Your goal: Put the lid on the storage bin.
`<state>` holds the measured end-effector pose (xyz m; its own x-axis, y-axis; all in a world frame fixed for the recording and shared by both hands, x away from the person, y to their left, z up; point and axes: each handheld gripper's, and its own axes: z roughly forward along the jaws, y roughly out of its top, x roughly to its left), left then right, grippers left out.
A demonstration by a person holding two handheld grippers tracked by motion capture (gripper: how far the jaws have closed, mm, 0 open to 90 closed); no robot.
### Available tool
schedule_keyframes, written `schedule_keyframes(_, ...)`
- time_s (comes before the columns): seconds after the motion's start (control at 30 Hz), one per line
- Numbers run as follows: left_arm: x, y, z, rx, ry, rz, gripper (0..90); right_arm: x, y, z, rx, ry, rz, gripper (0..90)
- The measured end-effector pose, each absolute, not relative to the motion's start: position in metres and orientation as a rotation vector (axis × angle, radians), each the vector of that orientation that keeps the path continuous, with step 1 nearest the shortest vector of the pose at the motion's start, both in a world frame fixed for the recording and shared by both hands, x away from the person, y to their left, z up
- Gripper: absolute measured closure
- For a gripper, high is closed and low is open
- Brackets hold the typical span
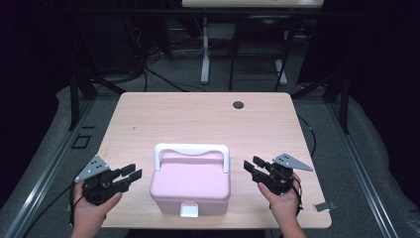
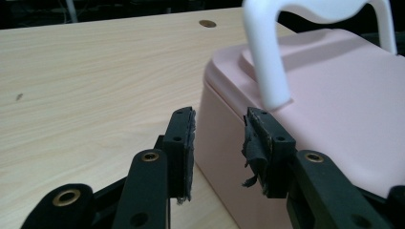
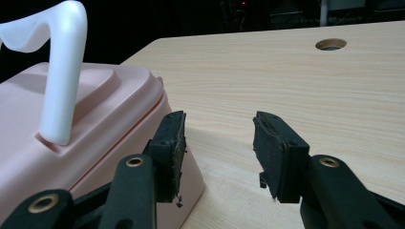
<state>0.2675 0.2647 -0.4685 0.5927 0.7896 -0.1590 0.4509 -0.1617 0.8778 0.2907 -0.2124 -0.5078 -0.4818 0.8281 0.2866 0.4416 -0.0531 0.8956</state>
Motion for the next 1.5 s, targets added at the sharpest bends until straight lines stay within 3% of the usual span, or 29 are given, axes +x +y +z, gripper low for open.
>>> schedule_keyframes(0.9,0.329,0.272,-0.489,1.788,1.141,0.456,59.7,0.294,-0.218,-0.512,1.367,1.879,1.498,51.9)
schedule_keyframes(1.5,0.339,0.278,-0.522,1.791,1.198,0.473,53.5,0.301,-0.224,-0.527,1.407,1.902,1.410,50.7)
